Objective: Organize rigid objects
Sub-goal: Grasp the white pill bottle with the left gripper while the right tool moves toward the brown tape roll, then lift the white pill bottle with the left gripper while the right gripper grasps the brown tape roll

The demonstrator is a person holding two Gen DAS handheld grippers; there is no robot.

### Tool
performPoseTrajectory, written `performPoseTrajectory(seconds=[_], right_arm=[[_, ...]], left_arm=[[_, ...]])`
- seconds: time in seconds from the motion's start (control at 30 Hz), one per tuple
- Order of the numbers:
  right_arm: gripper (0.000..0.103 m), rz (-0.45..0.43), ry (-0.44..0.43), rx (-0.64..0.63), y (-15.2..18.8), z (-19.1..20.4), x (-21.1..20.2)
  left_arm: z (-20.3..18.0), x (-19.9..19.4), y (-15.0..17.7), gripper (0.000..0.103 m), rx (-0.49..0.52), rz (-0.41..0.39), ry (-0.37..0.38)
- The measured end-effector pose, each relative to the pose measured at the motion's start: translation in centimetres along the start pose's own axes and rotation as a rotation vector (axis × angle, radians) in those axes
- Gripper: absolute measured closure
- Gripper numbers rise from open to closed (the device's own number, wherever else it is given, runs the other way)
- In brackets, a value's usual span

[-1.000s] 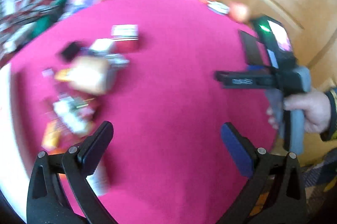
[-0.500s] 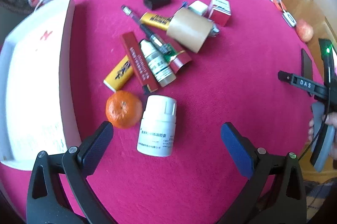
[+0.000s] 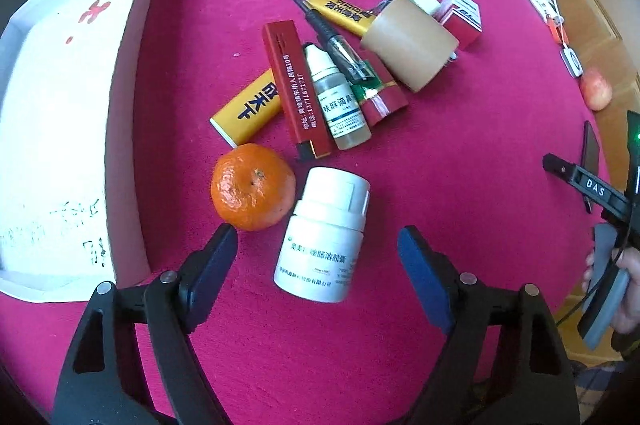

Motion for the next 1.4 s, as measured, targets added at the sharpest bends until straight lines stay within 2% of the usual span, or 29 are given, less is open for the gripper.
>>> performPoseTrajectory(seconds=[0.3, 0.4, 0.43, 0.5, 0.57, 0.67, 0.7, 0.73, 0.83, 0.93, 1.0, 1.13, 1.23, 1.3, 1.37, 1.4], right_arm=[[0.000, -0.004, -0.002, -0.009, -0.3, 0.5, 0.3], [0.000, 0.020, -0.004, -0.011, -0.6, 0.8, 0.2], [0.000, 0.018, -0.013, -0.019, -0.9, 1.1, 0.0], [0.000, -0.023, -0.044, -0.055, -2.0, 2.5, -1.1], [0.000, -0.072, -0.071, -0.114, -3.2, 4.3, -2.4], [0.000, -0.094, -0.171, -0.173, -4.9, 7.8, -3.7], [0.000, -0.088, -0.211, -0.180, -5.2, 8.8, -3.9], [0.000, -0.071, -0.282, -0.185, -5.6, 10.4, -4.3], [0.000, -0.002, -0.413, -0.172, -5.9, 13.5, -4.8], [0.000, 0.011, -0.462, -0.194, -6.0, 15.8, -5.2], [0.001, -0.009, -0.480, -0.252, -6.3, 17.4, -5.5], [0.001, -0.060, -0.486, -0.461, -6.6, 21.4, -6.3], [0.001, -0.060, -0.489, -0.599, -5.9, 24.1, -5.9], [0.005, -0.045, -0.473, -0.645, -5.6, 25.0, -5.0], [0.020, -0.005, -0.448, -0.695, -5.0, 25.8, -3.5], [0.024, 0.005, -0.446, -0.704, -4.8, 25.9, -3.2]], left_arm=[[0.1, 0.8, -0.3, 0.020, 0.003, 0.024, -0.003], [0.0, 0.9, -0.5, 0.021, 0.012, 0.024, -0.008], [-0.2, 0.8, -0.6, 0.024, 0.018, 0.023, -0.011], [-0.1, 0.5, -1.0, 0.043, 0.031, 0.008, -0.030], [-0.1, 0.5, -1.3, 0.045, 0.019, 0.005, -0.020], [0.3, 0.2, -1.5, 0.049, 0.022, 0.001, -0.018], [0.3, 0.1, -1.5, 0.060, 0.030, -0.003, -0.014], [0.1, 0.1, -1.3, 0.064, 0.035, -0.007, -0.005], [0.2, -0.3, -1.3, 0.065, 0.037, -0.013, 0.023], [0.1, -1.0, -1.0, 0.065, 0.035, -0.035, 0.034], [0.4, -1.3, -0.9, 0.065, 0.027, -0.044, 0.045], [0.6, -2.5, -0.9, 0.065, 0.009, -0.065, 0.065], [1.3, -3.7, -0.9, 0.065, -0.001, -0.086, 0.072], [1.6, -4.3, -1.1, 0.065, -0.005, -0.102, 0.071], [1.9, -5.2, -1.2, 0.065, -0.010, -0.124, 0.066], [1.9, -5.5, -1.2, 0.065, -0.013, -0.137, 0.062]])
Point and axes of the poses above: each gripper's, at about its wrist camera, not at the fingertips, and x roughly the way its jaws point, z to its left, y to its underside, the point moved 9 cm from there along x, roughly the way its jaws point, and after that the axes turned 1 degree about -x, right-handed, at the moved point
